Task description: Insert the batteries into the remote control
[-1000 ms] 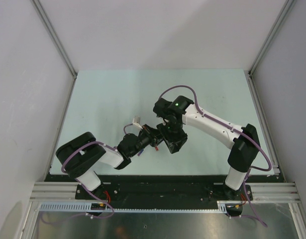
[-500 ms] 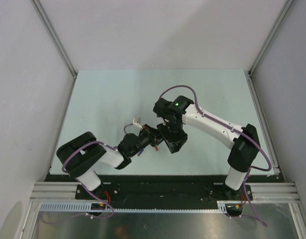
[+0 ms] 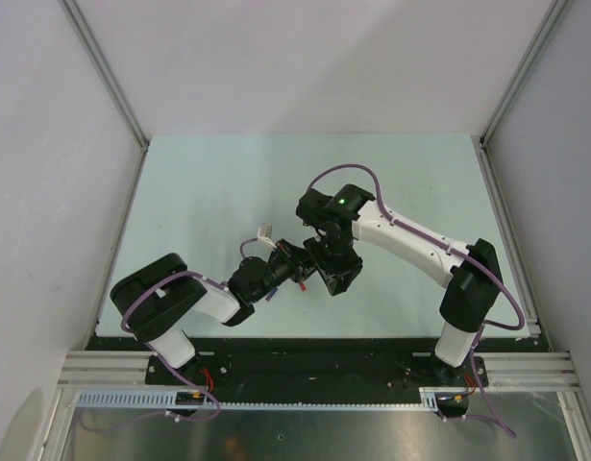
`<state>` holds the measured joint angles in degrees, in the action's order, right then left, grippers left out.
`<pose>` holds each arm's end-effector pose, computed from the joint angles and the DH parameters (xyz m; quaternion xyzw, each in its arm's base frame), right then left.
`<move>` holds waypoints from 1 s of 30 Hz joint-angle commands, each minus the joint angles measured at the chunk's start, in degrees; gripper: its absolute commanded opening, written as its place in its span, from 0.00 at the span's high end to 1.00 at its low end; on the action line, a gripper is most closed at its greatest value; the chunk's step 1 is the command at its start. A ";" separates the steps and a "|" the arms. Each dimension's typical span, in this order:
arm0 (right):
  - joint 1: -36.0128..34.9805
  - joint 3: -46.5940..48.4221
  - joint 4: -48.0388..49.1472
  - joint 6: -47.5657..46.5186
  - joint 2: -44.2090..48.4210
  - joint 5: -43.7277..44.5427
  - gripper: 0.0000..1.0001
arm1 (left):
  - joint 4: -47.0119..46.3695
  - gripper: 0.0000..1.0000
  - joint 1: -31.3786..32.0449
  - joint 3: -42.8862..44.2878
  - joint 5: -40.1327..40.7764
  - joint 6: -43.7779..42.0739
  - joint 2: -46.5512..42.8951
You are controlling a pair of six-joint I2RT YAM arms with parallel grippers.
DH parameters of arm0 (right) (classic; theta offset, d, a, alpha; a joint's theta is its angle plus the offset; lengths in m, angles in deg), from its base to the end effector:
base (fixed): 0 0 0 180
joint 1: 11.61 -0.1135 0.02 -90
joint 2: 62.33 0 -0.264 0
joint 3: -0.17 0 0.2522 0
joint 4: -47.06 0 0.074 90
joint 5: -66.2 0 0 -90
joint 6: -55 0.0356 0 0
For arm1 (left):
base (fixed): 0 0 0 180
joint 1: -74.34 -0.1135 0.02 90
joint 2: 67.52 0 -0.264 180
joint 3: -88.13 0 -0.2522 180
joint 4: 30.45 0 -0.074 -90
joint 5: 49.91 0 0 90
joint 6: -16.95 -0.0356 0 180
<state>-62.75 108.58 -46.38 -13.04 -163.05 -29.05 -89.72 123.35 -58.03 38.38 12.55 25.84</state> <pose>0.2027 0.2568 0.2975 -0.2531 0.9656 0.0588 0.0025 0.1783 -0.2067 0.1592 -0.2124 0.6761 -0.6549 0.2624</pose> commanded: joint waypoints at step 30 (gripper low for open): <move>0.77 4.22 -3.11 0.72 1.76 2.27 0.33 | -16.35 1.00 0.03 1.55 -1.62 1.58 0.68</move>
<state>-62.20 110.18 -44.26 -12.58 -163.05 -27.41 -91.16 123.61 -57.81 36.85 13.10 26.21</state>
